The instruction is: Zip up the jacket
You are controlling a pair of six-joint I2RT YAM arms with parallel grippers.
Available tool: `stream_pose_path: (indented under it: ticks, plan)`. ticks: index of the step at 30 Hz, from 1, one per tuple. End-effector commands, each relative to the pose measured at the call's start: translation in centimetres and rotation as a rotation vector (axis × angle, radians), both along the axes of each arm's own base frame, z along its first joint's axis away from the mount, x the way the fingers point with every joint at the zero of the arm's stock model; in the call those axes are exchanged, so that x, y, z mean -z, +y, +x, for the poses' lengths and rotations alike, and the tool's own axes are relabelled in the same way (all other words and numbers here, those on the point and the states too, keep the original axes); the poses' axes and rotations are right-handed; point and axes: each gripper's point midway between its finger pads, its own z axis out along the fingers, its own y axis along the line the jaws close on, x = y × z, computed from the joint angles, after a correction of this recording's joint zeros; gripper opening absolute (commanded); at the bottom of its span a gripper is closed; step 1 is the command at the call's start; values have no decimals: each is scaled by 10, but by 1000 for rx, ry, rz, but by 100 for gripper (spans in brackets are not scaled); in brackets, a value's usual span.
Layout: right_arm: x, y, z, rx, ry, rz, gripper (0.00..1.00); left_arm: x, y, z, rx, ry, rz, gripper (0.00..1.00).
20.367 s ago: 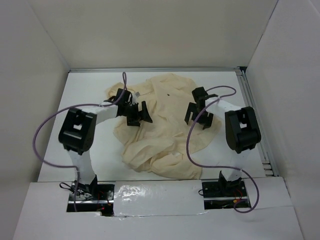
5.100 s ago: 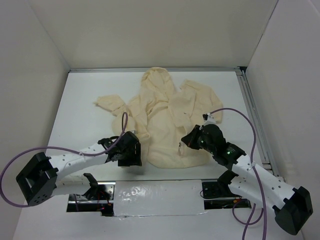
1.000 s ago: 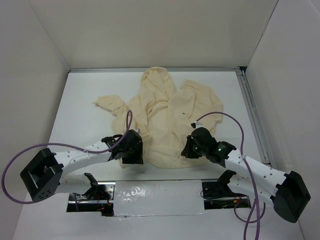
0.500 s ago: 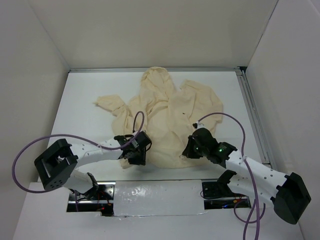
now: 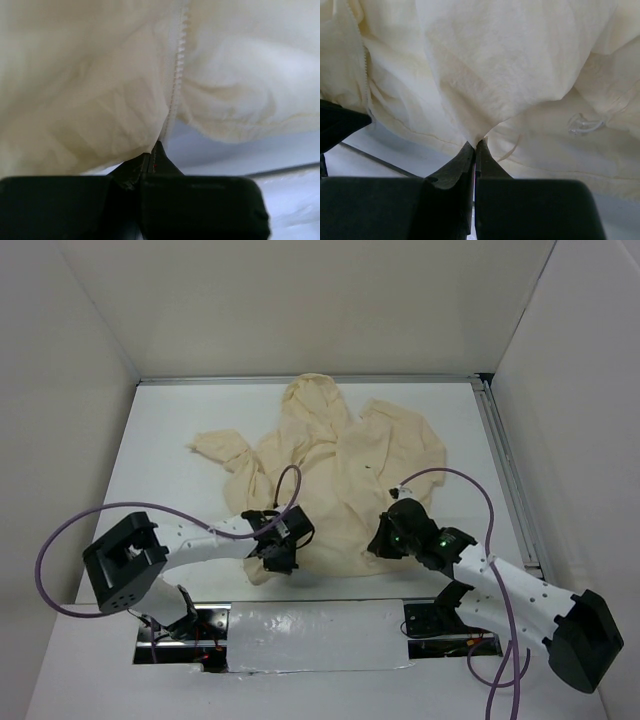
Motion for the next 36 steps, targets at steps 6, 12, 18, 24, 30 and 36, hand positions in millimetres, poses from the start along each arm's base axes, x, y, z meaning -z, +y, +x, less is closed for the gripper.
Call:
stream_pose_path:
  ticks: [6, 12, 18, 24, 30, 36]
  plan:
    - [-56, 25, 18, -81, -198, 178, 0, -89, -7, 0, 137, -203, -247, 0]
    - [-126, 45, 32, -153, -426, 366, 0, -192, -23, 13, 244, -498, -518, 0]
    - [-205, 64, 24, -323, -748, 590, 0, -255, -50, 60, 281, -754, -617, 0]
    - [-236, 70, 28, -421, -891, 586, 0, -294, -68, 107, 263, -872, -660, 0]
    - [-235, 66, 38, -399, -853, 636, 0, -310, -72, 119, 315, -918, -747, 0]
    - [-228, 67, 37, -380, -823, 723, 0, -298, -75, 97, 343, -841, -882, 0]
